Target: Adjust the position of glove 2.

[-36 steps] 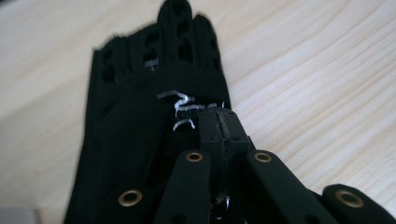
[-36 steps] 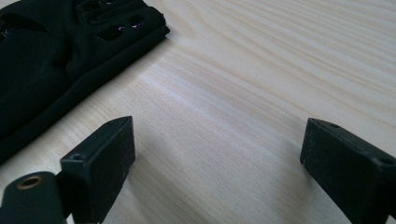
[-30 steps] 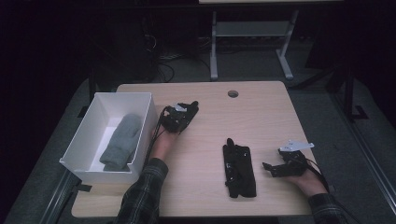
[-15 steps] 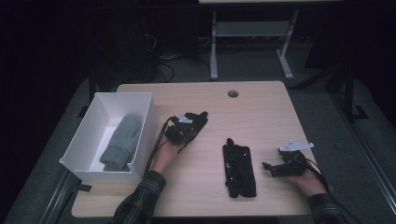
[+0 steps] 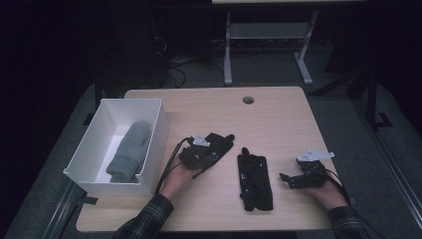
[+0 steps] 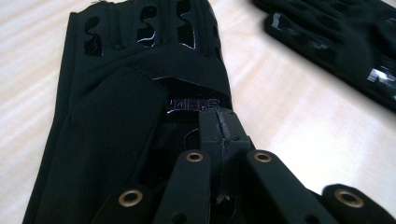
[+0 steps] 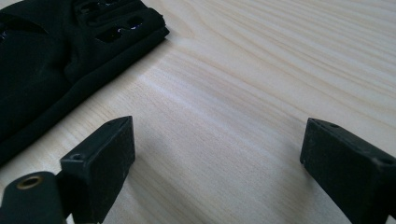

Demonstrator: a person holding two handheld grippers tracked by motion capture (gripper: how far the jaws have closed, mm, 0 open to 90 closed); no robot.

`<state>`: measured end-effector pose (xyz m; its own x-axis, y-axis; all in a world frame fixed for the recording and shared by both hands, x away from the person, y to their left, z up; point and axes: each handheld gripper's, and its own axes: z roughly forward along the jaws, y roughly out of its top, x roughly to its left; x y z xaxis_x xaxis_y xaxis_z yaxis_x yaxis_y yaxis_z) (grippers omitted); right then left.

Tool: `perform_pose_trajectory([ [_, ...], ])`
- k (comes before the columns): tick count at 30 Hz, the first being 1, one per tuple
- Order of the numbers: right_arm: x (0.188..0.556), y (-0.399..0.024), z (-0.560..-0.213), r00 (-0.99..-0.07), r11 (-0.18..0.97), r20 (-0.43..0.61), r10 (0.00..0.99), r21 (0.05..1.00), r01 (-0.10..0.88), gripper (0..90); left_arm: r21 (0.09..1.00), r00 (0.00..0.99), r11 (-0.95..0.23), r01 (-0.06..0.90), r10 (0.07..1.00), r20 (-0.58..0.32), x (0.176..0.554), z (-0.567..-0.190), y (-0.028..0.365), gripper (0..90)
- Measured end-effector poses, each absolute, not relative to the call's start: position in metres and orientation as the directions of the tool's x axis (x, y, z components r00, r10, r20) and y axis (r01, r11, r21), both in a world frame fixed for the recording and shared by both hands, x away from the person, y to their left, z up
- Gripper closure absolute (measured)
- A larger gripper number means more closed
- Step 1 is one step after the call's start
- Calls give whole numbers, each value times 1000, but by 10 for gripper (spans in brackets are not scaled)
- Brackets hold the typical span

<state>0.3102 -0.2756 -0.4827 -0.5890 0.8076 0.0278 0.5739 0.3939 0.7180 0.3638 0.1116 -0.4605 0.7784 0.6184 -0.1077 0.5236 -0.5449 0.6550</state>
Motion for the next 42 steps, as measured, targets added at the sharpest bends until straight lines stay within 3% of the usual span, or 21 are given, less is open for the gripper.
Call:
perform_pose_trajectory([
  [16, 310, -275, -483, -588, 393, 29, 809, 717, 576, 99, 654, 824, -581, 485, 553, -120, 331, -459, 102, 878],
  [18, 310, -275, -483, -588, 393, 29, 808, 717, 576, 99, 661, 824, -580, 476, 558, -104, 332, -454, 103, 835],
  [26, 310, -275, -483, -589, 393, 31, 808, 717, 576, 99, 708, 758, -515, 483, 650, -45, 349, -440, 131, 894],
  [31, 310, -275, -483, -589, 392, 31, 808, 717, 576, 99, 672, 728, -518, 530, 684, -47, 358, -449, 140, 894],
  [42, 310, -275, -483, -589, 392, 31, 808, 717, 576, 99, 620, 770, -572, 536, 632, -83, 341, -456, 137, 894],
])
